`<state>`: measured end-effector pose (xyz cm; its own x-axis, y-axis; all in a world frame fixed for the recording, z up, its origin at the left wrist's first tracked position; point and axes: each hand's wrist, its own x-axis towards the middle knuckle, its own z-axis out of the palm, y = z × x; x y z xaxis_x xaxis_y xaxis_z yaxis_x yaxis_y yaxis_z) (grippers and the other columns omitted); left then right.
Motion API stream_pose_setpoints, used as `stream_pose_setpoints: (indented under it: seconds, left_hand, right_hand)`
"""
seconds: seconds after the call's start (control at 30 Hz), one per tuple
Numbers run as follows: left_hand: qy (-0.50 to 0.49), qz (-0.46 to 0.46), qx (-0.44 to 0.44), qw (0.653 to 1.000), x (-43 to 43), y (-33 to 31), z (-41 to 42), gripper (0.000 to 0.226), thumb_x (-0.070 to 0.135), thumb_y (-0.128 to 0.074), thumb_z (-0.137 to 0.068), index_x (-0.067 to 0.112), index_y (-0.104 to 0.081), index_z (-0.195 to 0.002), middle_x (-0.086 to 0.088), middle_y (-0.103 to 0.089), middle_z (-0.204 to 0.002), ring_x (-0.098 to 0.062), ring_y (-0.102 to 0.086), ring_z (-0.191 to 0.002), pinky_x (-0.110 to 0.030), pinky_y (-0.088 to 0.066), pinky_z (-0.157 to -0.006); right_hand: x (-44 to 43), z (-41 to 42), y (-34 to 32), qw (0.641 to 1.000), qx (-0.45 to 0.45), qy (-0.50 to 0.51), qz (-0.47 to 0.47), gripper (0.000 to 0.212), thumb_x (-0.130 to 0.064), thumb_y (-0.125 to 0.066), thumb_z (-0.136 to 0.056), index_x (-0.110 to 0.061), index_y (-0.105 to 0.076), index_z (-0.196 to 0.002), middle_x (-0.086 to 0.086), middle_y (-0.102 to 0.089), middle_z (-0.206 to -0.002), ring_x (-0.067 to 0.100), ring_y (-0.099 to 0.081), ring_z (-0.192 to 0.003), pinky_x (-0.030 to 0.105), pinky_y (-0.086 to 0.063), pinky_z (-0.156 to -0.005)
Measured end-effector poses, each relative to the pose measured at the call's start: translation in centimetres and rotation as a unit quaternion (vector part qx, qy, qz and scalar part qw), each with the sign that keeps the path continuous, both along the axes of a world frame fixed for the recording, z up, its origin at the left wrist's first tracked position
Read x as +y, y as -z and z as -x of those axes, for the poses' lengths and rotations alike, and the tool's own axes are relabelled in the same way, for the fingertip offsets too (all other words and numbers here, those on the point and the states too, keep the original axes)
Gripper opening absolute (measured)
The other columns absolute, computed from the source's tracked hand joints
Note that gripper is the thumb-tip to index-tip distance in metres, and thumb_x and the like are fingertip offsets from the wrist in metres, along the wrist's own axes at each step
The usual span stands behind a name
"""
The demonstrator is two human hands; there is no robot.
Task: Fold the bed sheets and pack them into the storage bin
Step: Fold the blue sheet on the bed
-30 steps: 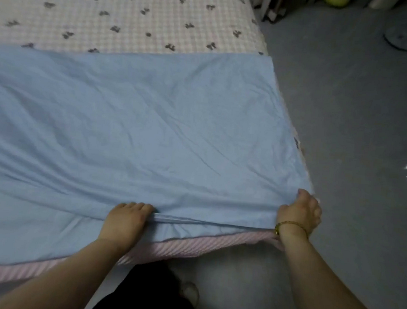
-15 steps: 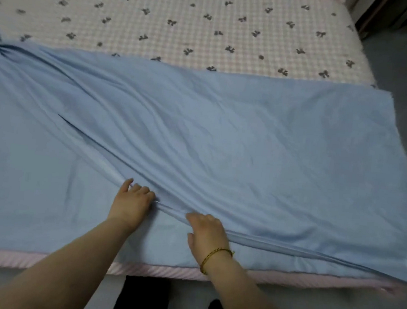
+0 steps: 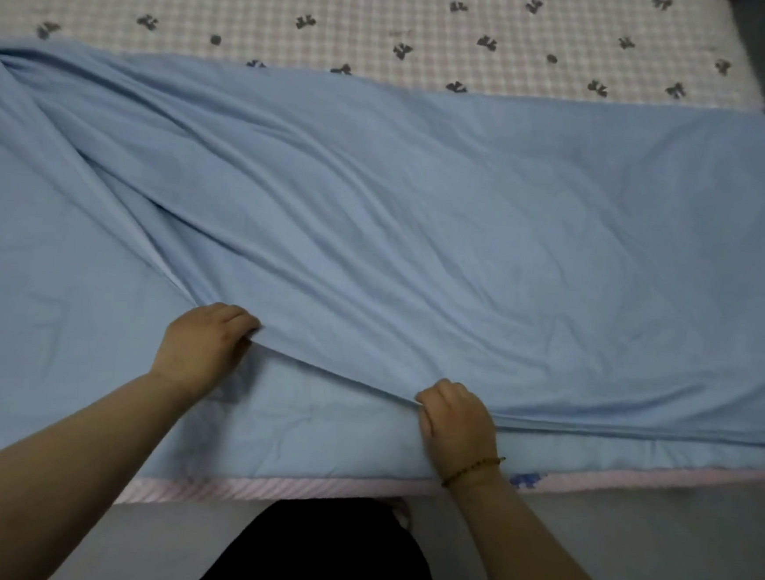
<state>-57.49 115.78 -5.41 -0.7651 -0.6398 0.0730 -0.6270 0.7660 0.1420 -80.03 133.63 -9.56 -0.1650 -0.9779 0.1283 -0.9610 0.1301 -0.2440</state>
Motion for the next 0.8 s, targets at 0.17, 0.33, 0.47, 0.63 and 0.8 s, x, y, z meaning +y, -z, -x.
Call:
stream_pose_setpoints:
  seconds: [0.17, 0.33, 0.47, 0.63, 0.8]
  left_hand:
    - [0.038, 0.015, 0.02, 0.999, 5.4, 0.3, -4.4, 0.036, 0.023, -0.041, -0.071, 0.007, -0.071, -0.061, -0.007, -0.068, -0.061, -0.02, -0.064, -0.047, -0.021, -0.049, -0.044]
    - [-0.003, 0.004, -0.023, 1.0, 8.0, 3.2, -4.9, 0.036, 0.023, -0.039, -0.067, 0.009, -0.071, -0.058, -0.005, -0.066, -0.057, -0.022, -0.062, -0.044, -0.021, -0.047, -0.04]
    - [-0.021, 0.011, -0.04, 0.999, 8.2, 3.9, -4.2, 0.016, 0.016, -0.057, -0.058, 0.008, -0.071, -0.057, -0.007, -0.064, -0.053, -0.027, -0.061, -0.042, -0.028, -0.045, -0.032]
    - [-0.002, 0.027, -0.025, 0.999, 9.4, 3.0, -4.9, 0.013, 0.009, -0.062, -0.049, 0.007, -0.07, -0.058, -0.007, -0.065, -0.054, -0.029, -0.061, -0.042, -0.029, -0.044, -0.031]
    - [0.007, 0.031, -0.044, 0.999, 10.0, 4.0, -4.7, 0.011, 0.011, -0.06, -0.049, 0.01, -0.069, -0.054, -0.004, -0.061, -0.049, -0.025, -0.059, -0.039, -0.024, -0.042, -0.031]
  right_hand:
    - [2.8, -0.7, 0.7, 0.999, 0.014, -0.039, 0.002, 0.021, -0.011, -0.037, -0.061, -0.016, -0.055, -0.05, 0.0, -0.051, -0.05, 0.016, -0.05, -0.041, 0.026, -0.023, -0.055]
    - [3.9, -1.1, 1.6, 0.999, 0.013, -0.048, 0.002, 0.014, -0.011, -0.033, -0.059, -0.019, -0.028, -0.07, -0.002, -0.051, -0.049, 0.013, -0.048, -0.041, 0.02, -0.025, -0.05]
    - [3.8, -1.1, 1.2, 0.999, 0.003, -0.041, -0.006, 0.018, -0.007, -0.029, -0.057, -0.018, -0.026, -0.071, -0.002, -0.05, -0.047, 0.013, -0.048, -0.039, 0.015, -0.03, -0.04]
    - [4.6, -1.1, 1.0, 0.998, 0.01, -0.063, -0.028, 0.016, -0.007, -0.029, -0.056, -0.017, -0.03, -0.069, -0.002, -0.049, -0.046, 0.013, -0.047, -0.039, 0.02, -0.025, -0.05]
    - [3.7, -1.3, -0.2, 0.983, 0.013, -0.06, -0.175, 0.012, -0.01, -0.059, -0.033, -0.017, -0.054, -0.042, -0.003, -0.047, -0.042, 0.011, -0.047, -0.035, 0.01, -0.027, -0.037]
